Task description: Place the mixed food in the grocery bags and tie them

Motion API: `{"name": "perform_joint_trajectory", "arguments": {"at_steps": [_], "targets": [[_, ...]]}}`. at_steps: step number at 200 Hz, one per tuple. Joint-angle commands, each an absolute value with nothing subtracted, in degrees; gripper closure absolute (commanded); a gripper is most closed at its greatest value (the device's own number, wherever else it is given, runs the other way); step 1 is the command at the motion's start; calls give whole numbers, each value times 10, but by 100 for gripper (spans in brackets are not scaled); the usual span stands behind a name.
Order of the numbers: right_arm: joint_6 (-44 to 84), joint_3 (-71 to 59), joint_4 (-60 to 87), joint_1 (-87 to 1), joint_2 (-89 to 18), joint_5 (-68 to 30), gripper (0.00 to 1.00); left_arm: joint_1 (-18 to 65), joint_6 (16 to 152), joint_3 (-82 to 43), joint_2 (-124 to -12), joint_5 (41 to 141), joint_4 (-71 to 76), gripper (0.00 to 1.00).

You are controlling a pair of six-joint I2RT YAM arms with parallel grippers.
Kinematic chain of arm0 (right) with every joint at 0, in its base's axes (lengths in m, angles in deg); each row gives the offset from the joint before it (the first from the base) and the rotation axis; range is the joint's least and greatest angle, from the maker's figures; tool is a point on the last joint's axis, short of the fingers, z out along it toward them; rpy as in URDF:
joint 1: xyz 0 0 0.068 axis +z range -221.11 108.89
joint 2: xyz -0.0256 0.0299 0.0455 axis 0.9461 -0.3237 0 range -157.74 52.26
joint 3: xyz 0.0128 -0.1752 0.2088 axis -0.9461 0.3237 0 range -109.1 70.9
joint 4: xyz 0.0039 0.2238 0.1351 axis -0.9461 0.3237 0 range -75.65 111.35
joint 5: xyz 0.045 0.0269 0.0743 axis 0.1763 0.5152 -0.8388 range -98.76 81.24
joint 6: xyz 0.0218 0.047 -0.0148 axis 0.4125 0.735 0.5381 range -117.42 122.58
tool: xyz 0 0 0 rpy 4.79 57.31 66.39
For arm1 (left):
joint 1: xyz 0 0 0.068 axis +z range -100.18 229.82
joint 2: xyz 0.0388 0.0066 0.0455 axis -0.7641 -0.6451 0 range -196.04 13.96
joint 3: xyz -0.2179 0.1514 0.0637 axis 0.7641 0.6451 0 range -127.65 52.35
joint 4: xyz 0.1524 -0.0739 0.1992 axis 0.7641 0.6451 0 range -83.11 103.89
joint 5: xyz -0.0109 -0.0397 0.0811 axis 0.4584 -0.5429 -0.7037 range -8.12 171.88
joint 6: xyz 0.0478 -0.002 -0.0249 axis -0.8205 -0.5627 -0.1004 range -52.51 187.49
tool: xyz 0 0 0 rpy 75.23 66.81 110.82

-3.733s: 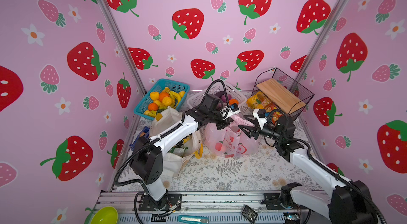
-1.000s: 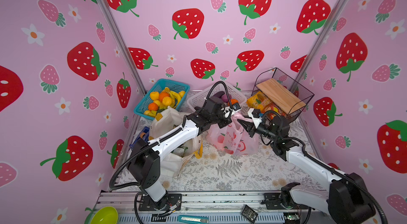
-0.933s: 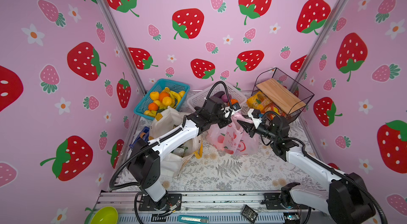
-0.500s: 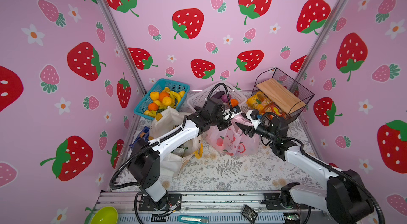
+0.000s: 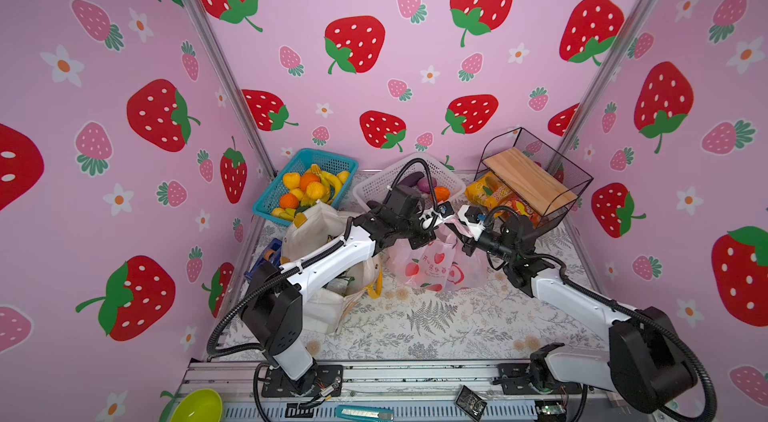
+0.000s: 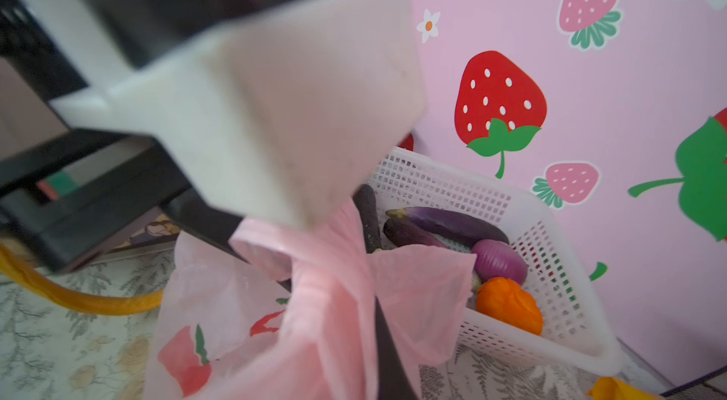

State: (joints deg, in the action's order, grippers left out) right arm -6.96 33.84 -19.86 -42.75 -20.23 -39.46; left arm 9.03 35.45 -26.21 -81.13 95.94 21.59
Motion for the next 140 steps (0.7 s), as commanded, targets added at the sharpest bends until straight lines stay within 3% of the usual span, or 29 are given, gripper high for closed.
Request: {"name": "perform_joint_trajectory", "arguments": {"at_steps": [1, 53, 68, 92, 140], "targets": [[-93, 332, -196, -426, -179, -363, 98, 98, 348, -284, -803, 966, 260, 87], [-96, 328, -182, -422, -163, -353, 100, 111, 353, -308, -815, 974, 300, 78], [-98, 327, -178, -418, -162, -342, 100, 111, 362, -313, -818, 979, 295, 82], [-125, 318, -145, -408, -161, -291, 100, 113, 386, -313, -812, 996, 283, 100], [-152, 304, -108, -405, -155, -205, 93, 131, 431, -295, -785, 1022, 284, 100]]}}
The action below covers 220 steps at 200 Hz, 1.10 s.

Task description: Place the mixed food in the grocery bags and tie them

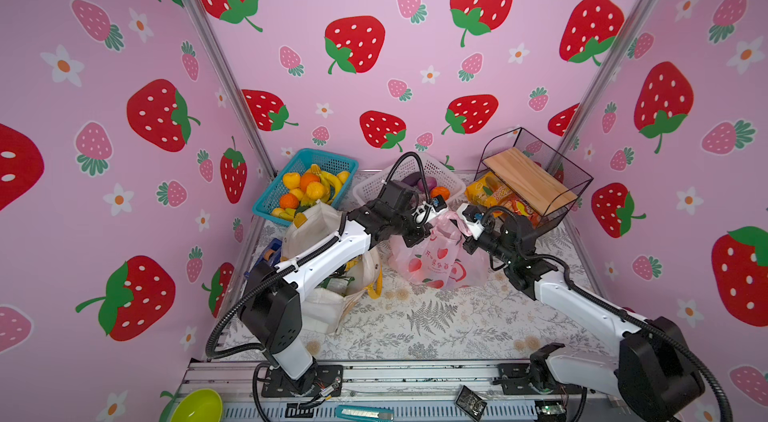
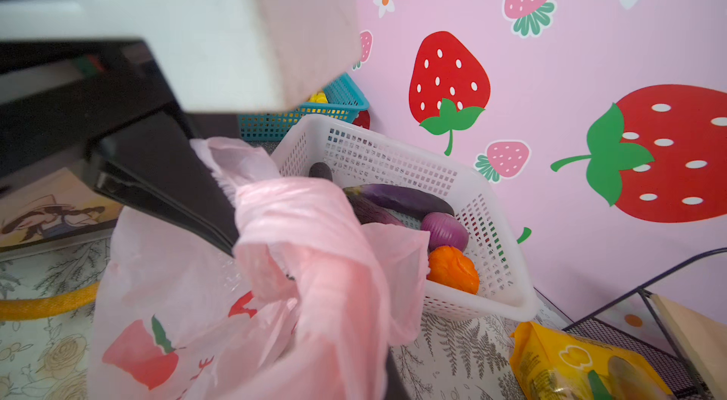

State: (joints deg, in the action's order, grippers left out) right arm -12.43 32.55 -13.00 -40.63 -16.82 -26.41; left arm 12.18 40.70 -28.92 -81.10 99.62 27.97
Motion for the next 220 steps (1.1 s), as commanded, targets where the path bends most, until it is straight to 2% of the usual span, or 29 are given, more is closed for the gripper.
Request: {"name": "perform_joint_trajectory", "arguments": {"at_steps": [1, 36, 70, 108, 161, 220], "targets": [[-152, 304, -108, -405, -155, -204, 93, 131, 431, -294, -784, 1022, 284, 100], [-114, 306, -136, -390, -156, -145, 94, 131, 441, -275, -773, 1038, 290, 100], [-92, 315, -169, -365, -167, -67, 100, 131, 455, -261, -767, 1060, 294, 100], [-61, 314, -194, -347, -179, -18, 100, 130, 481, -236, -761, 1080, 286, 100], [-182, 318, -180, -340, -177, 59, 100, 124, 526, -207, -739, 1081, 270, 100], [-110, 353, -269, -339, -174, 13, 100, 95, 570, -180, -741, 1136, 220, 100]]}}
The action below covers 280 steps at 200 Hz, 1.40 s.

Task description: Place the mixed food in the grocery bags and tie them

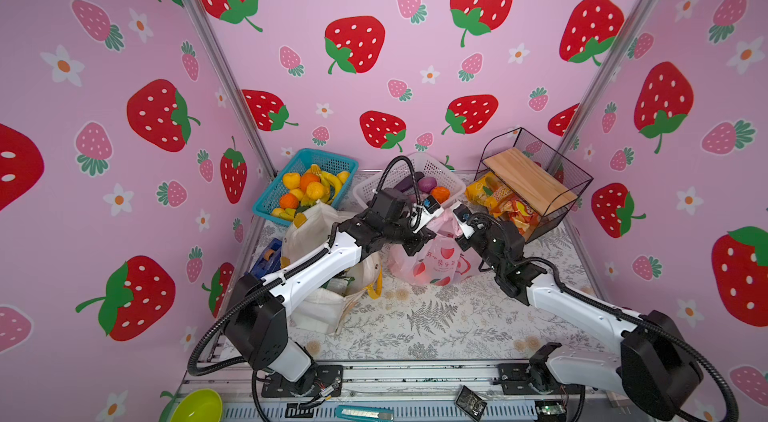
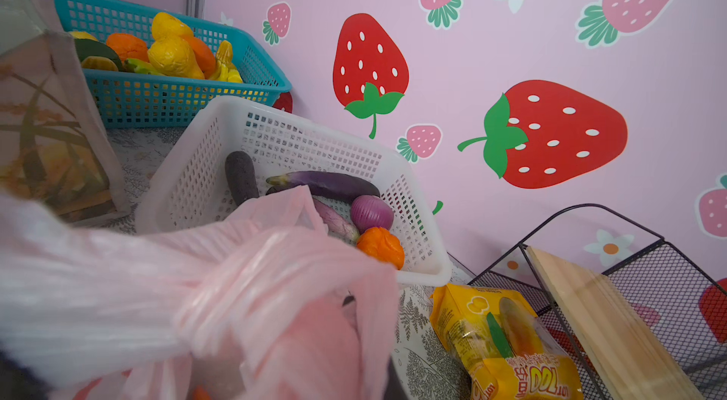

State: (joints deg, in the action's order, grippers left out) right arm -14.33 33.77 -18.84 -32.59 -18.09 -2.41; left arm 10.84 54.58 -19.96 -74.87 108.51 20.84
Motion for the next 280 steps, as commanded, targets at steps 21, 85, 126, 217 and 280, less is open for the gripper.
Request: {"name": "perform_joint_trajectory", "arguments": {"at_steps": [21, 85, 126, 217, 280], "targets": [[-98, 369, -318, -340, -177, -16, 100, 80, 579, -181, -750, 1154, 214, 100], [-107, 408, -388, -354, -167, -99, 100, 68, 571, -192, -746, 1161, 223, 84], [-137, 431, -417, -376, -158, -148, 100, 79, 529, -217, -723, 1133, 266, 60], [-172, 428, -413, -405, -148, -210, 100, 148, 572, -296, -740, 1153, 249, 45], [-190, 391, -424, -407, -179, -238, 100, 130, 591, -317, -817, 1198, 256, 48]]}}
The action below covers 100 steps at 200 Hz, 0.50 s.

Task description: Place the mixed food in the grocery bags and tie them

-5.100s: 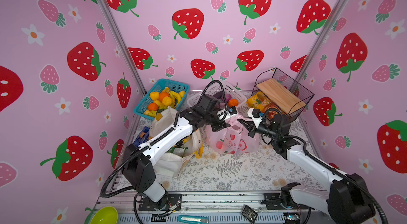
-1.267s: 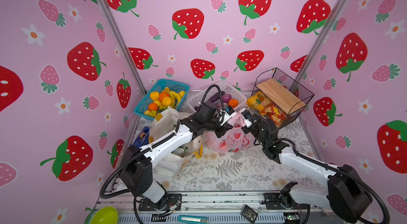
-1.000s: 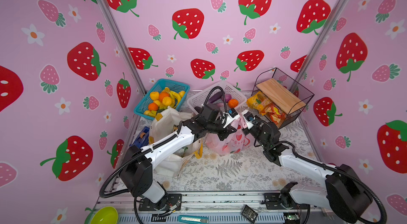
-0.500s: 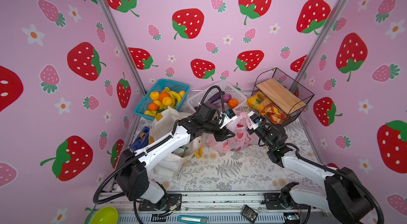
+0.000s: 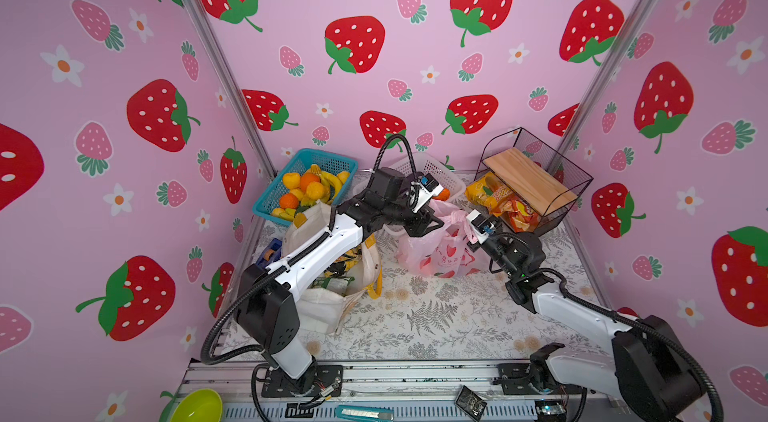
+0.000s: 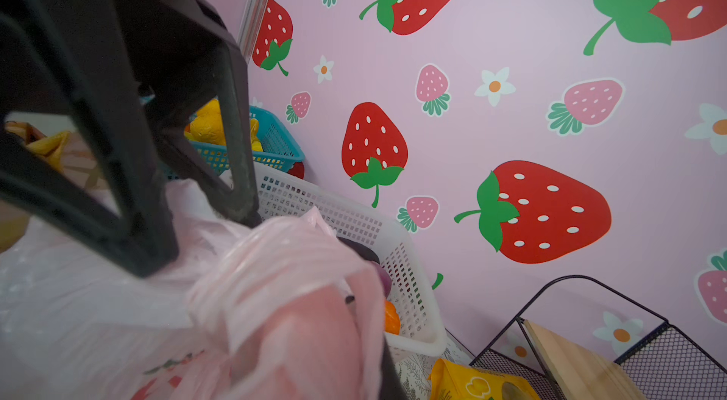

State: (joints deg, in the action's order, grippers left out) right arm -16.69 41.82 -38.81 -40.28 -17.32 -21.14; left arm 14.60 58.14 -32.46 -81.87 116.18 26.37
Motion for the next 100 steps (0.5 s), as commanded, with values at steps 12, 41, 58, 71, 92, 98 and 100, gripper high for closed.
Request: {"name": "perform_joint_trajectory", "arguments": {"at_steps": [12, 41, 58, 71, 92, 98, 100], "targets": [[-190, 386, -424, -413, -181, -254, 100, 118, 594, -303, -813, 1198, 241, 50], [-173, 379, -420, -431, -178, -308, 100, 92, 623, -274, -808, 1189, 194, 58], [-166, 380, -415, -442, -175, -338, 100, 71, 647, -257, -807, 1175, 155, 66], [-161, 383, -414, -451, -173, -355, 100, 52, 658, -245, -802, 1162, 133, 69], [-137, 394, -434, -472, -172, -387, 100, 21, 678, -212, -789, 1131, 69, 71], [-127, 398, -443, -476, -174, -398, 100, 13, 687, -203, -787, 1125, 49, 70], [-125, 398, -443, -478, -175, -399, 100, 11, 689, -200, -787, 1122, 42, 70]]}}
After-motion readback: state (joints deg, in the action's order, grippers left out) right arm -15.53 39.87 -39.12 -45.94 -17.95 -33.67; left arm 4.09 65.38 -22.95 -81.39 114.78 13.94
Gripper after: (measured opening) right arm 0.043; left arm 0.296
